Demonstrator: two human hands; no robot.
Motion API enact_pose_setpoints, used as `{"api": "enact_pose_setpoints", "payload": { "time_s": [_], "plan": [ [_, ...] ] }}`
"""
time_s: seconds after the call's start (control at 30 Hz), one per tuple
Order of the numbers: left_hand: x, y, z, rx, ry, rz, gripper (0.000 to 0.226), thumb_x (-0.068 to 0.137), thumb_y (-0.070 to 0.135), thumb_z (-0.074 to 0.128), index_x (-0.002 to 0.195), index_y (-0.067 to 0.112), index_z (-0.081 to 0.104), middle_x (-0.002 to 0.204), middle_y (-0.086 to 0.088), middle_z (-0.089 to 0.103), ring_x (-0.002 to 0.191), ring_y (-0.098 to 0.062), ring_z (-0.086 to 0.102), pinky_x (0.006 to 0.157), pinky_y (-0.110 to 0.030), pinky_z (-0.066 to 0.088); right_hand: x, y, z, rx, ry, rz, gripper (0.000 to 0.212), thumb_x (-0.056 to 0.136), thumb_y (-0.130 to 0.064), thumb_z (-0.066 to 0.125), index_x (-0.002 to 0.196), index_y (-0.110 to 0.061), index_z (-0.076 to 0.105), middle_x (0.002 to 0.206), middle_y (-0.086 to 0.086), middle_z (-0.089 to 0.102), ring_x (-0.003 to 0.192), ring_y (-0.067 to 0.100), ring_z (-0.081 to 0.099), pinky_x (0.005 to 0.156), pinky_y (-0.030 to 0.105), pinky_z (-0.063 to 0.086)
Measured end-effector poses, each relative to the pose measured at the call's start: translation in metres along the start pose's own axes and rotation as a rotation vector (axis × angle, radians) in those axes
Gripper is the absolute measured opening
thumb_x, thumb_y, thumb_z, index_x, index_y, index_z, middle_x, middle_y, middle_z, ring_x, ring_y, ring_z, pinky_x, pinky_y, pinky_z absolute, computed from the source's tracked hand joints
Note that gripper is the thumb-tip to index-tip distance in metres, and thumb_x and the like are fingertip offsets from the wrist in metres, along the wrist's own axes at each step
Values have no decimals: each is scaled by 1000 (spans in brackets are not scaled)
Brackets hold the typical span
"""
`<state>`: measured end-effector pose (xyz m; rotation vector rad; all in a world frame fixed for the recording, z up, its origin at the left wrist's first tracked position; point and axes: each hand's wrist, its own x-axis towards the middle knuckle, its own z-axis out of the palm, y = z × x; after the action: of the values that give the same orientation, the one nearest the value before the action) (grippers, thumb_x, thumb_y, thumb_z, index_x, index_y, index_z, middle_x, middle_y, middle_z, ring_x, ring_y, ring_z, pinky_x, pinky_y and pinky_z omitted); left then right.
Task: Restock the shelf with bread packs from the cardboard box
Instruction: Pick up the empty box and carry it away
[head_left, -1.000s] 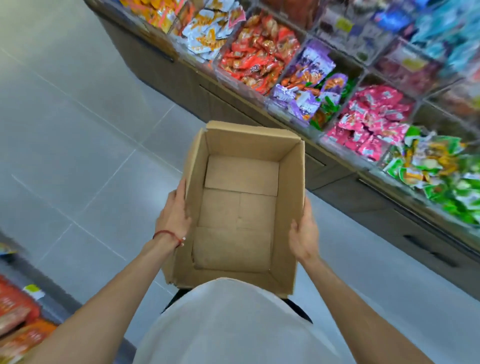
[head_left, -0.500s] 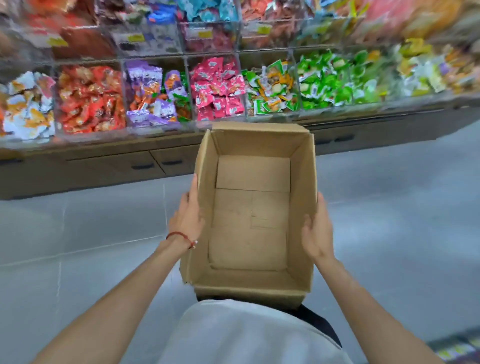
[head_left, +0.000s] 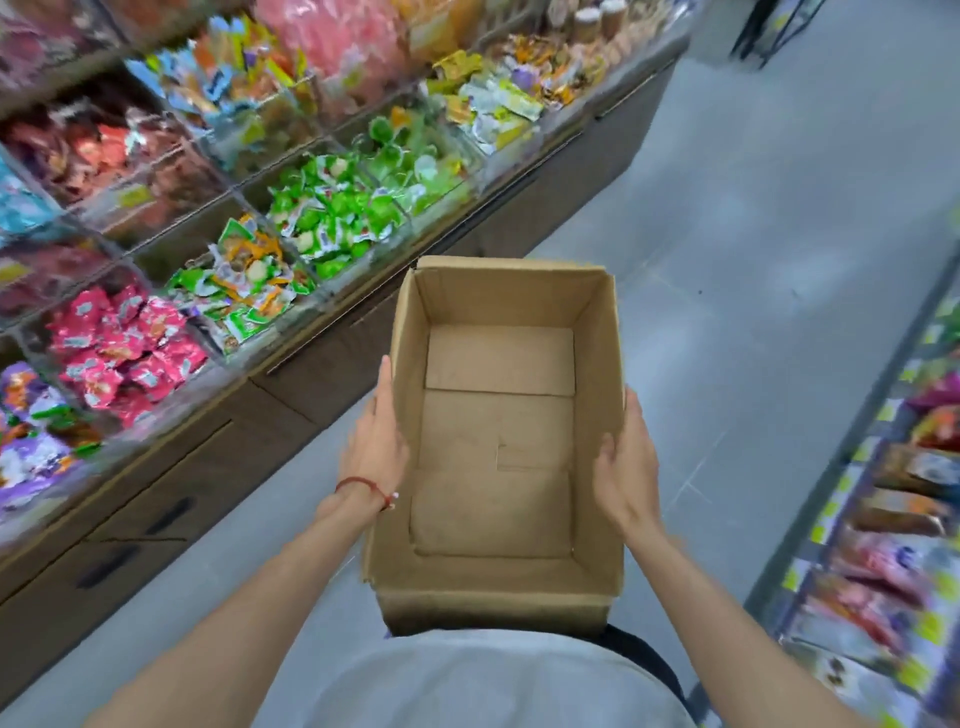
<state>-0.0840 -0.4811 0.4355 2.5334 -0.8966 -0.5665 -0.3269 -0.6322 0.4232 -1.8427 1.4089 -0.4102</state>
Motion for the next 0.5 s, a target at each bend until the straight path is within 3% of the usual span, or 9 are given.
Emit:
{"api": "enact_pose_setpoints", "payload": {
  "time_s": [0.13, 0.33, 0.5],
  "plan": [
    [34, 80, 26, 87, -21, 37, 106, 86, -8, 51, 155, 37, -16, 117, -14, 56, 84, -34, 58, 69, -42, 44, 49, 20, -51, -1, 17, 39, 70, 102, 2, 35, 164, -22, 12, 167, 1, 27, 150, 20, 30, 112, 19, 19],
    [89, 175, 53, 106, -6, 89, 90, 94, 12, 48, 155, 38, -13, 133, -14, 54, 97, -41, 61, 73, -43, 42, 132, 33, -107, 13, 36, 67, 74, 104, -14, 43, 163, -30, 2, 169, -1, 23, 151, 26, 32, 120, 39, 26],
    [159, 251, 74, 83, -10, 117, 85, 99, 28, 49, 156, 37, -12, 145, -11, 48, 105, -41, 61, 79, -45, 43, 217, 36, -142, 30, 54, 98, 78, 105, -23, 46, 163, -34, -5, 171, -5, 14, 155, 23, 23, 121, 39, 21]
  ]
}}
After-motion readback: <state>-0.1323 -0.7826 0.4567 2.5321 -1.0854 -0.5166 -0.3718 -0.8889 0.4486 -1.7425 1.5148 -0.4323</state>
